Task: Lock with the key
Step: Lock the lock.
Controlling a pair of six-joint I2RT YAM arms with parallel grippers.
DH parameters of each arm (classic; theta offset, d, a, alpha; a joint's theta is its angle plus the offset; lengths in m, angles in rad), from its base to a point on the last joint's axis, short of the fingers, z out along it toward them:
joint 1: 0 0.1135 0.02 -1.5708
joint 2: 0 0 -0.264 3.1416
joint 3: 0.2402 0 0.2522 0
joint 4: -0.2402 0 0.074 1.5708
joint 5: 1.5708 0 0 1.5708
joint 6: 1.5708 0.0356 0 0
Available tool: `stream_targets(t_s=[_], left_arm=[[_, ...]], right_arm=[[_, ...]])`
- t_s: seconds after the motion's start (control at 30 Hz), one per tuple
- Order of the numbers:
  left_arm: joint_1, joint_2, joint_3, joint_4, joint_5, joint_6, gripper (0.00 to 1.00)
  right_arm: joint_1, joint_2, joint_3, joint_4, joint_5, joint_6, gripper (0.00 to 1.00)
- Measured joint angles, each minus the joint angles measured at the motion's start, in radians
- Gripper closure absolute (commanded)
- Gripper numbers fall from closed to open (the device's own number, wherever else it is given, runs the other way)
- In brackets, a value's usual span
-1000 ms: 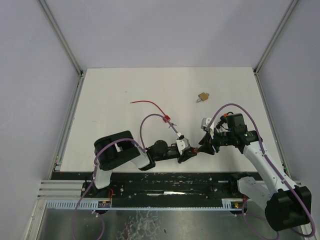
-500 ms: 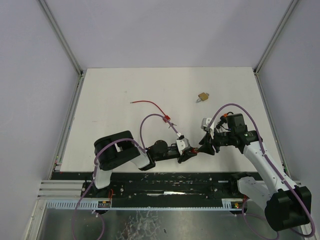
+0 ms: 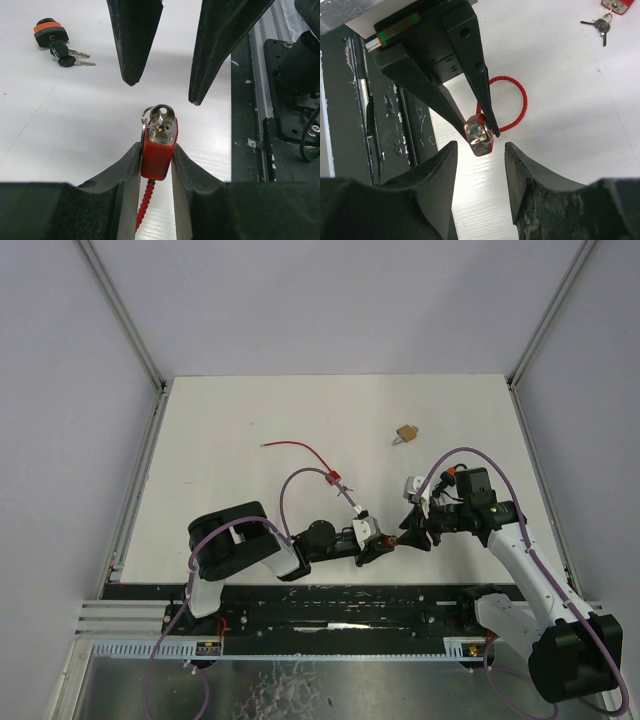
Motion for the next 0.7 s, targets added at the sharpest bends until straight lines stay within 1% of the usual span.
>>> stream_targets(t_s=[0.7], left_arm=[[0.000,0.000,0.000,0.000,0.000,0.000,1.00]], right_arm=[[-0.006,-0.001,0.009,-0.008,-0.008,-0.008,0.50]])
